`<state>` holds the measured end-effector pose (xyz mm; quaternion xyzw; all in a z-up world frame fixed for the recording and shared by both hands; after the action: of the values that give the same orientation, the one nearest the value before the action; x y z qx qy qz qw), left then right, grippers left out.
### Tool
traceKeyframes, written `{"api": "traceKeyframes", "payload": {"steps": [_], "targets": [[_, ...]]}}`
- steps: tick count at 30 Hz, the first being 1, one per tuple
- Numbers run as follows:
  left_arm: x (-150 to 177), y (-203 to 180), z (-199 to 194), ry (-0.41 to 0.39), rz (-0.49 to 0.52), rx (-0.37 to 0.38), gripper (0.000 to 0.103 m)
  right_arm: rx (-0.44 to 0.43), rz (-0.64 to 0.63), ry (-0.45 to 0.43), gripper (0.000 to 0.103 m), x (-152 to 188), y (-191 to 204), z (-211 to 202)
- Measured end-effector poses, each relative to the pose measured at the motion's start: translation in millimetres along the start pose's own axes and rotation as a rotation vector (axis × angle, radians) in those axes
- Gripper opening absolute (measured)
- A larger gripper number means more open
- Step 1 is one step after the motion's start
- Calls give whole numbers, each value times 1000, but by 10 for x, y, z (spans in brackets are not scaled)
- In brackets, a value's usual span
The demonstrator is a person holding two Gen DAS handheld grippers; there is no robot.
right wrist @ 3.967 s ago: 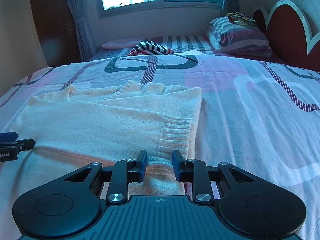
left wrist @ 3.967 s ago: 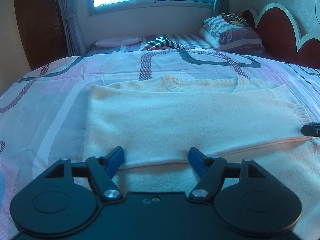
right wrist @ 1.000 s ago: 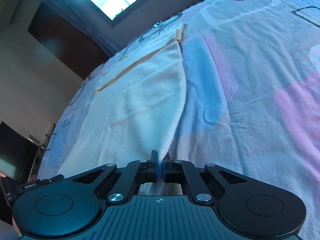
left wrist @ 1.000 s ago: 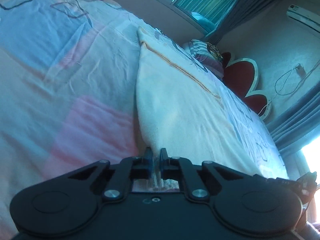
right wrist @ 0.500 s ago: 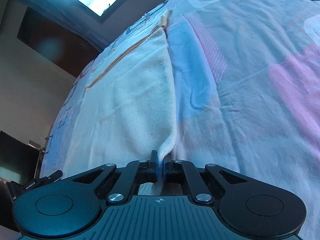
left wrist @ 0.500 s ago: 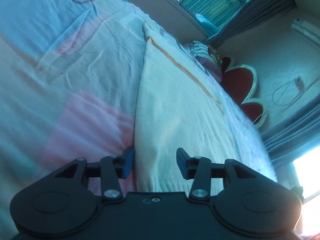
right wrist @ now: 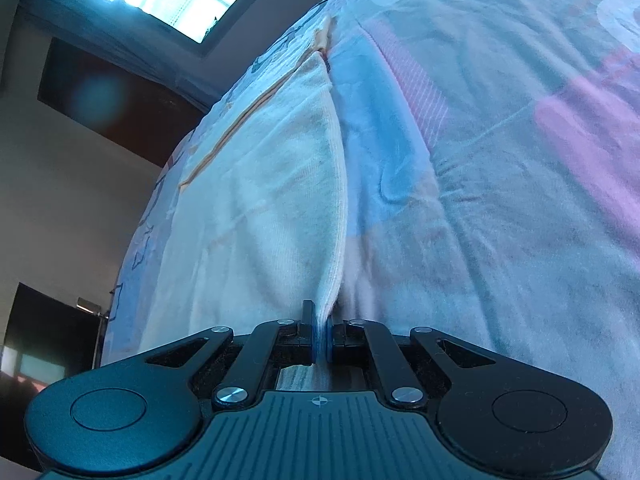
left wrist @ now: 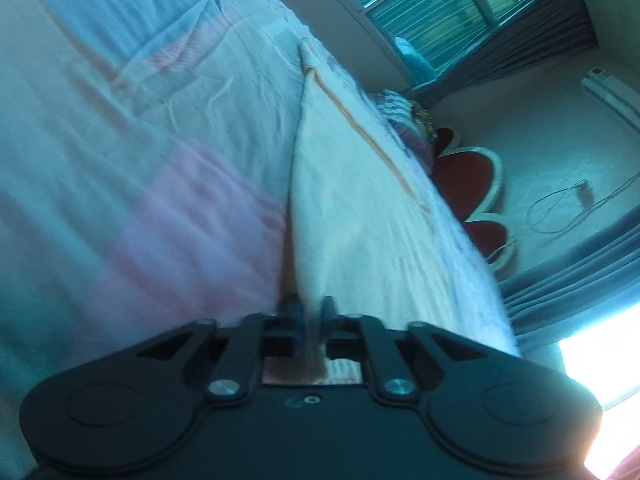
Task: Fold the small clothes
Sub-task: 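Grasp the sweater hem with both tools and lift it, then fold the held hem over toward the collar and open both tools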
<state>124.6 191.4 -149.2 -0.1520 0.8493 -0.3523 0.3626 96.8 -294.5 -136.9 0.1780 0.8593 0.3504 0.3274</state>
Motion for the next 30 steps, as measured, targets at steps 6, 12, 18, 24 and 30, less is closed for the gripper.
{"api": "traceKeyframes", "payload": {"steps": [6, 12, 18, 24, 30], "targets": [[9, -30, -49, 3, 110, -63, 3, 58, -122, 9, 3, 4, 116, -39], [-87, -78, -127, -51, 47, -7, 3, 7, -28, -68, 3, -109, 155, -141], [-585, -412, 1, -147, 34, 71, 2, -41, -115, -162, 3, -667, 596, -149], [-1221, -692, 519, -198, 25, 75, 2, -51, -154, -234, 3, -1525, 935, 229], [-1806, -839, 1281, -190, 38, 30, 2, -31, -79, -238, 3, -2291, 828, 899]]}}
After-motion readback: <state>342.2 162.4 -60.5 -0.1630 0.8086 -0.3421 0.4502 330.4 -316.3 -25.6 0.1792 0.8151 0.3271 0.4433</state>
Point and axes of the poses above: each gripper's, at about its wrist camera, not at the fingertips, and z roughly the way its jaws point, y to its left, x to its underside, the point moved 3 cm from there along z, roughly the way its jaws point, and after that the axes turned 7 degrees about -y, right-handed, at the moved point
